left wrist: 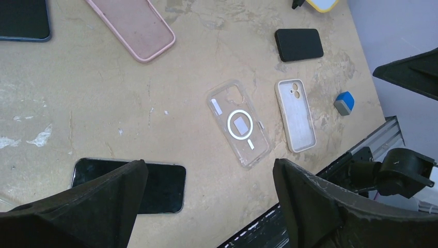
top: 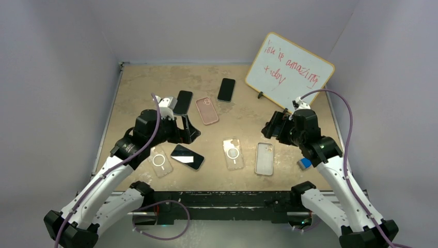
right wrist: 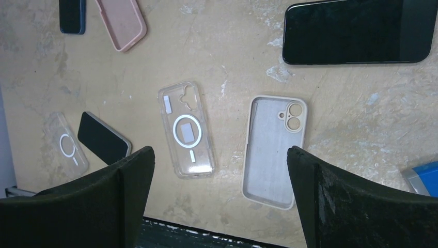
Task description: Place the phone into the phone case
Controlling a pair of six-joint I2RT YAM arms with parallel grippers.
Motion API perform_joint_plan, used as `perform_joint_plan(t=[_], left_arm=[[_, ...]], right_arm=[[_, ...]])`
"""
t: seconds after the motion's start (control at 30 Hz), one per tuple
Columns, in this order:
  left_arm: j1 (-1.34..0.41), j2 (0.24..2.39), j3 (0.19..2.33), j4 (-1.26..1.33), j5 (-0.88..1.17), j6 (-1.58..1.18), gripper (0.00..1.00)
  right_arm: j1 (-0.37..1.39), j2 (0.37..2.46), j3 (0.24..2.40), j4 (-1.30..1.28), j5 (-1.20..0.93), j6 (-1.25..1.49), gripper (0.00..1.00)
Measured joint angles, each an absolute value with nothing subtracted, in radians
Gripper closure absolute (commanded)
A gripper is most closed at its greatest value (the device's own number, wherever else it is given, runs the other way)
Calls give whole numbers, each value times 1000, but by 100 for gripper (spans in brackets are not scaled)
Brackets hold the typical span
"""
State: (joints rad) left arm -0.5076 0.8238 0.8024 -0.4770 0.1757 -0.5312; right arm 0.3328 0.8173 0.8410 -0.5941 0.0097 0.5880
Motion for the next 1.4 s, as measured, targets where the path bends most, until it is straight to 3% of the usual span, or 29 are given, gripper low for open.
perform_joint_plan(t=[0.63, 0.93, 1.17, 1.4], left_arm=[[-508, 859, 789, -596, -54, -653, 5], [-507, 947, 733, -577, 23, -655, 6], [-507, 1026, 733, -602, 21, -663, 7], [-507, 921, 743, -671, -72, -660, 5]], right_arm=[[333, 821, 834, -614, 66, 654, 3], [333, 1051, 832, -567, 125, 662, 2], [336, 1153, 841, -480, 50, 612, 4], [449, 1161, 841, -355, -29, 580, 1]])
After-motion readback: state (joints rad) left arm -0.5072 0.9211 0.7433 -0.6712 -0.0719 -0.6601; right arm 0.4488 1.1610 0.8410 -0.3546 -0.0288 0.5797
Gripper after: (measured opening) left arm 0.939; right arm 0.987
